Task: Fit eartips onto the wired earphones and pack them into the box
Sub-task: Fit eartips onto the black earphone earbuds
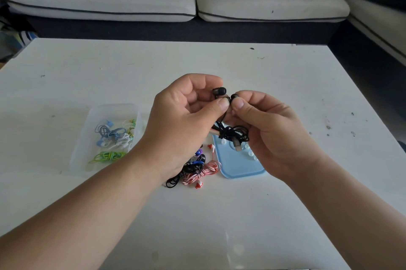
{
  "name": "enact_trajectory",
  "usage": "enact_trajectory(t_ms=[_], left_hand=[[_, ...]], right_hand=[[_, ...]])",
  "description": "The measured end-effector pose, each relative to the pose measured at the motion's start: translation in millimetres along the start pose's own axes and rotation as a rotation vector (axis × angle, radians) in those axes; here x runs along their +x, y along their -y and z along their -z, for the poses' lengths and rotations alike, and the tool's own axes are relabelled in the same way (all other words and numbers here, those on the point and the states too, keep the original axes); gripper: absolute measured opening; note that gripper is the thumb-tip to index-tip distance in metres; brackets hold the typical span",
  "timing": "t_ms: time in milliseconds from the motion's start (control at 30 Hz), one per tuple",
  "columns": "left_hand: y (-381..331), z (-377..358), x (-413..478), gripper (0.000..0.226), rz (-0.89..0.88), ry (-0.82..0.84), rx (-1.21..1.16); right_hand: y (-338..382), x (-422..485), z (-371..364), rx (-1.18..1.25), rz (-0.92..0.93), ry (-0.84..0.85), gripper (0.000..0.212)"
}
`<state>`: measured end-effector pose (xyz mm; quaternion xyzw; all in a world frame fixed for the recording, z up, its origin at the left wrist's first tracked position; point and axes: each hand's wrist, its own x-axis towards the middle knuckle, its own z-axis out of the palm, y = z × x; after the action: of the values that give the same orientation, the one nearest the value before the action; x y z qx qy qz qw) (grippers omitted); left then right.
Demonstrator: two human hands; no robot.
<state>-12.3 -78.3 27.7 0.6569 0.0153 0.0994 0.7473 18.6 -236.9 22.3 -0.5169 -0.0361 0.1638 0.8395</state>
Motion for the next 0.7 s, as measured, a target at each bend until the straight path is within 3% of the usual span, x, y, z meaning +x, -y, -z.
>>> enact_trajectory(t_ms=[167,700], left_hand=[[-0.7,0.4,0.2,0.026,0.028,-0.013,-0.041],[-2.5,1.1,1.6,0.026,0.044,0.004,-0.057]], right_hand=[[2.9,1.2,3.3,-0.119,0.051,-0.018,0.022],[4.6,0.7,3.7,-0.070,-0.014,0.006,0.019]])
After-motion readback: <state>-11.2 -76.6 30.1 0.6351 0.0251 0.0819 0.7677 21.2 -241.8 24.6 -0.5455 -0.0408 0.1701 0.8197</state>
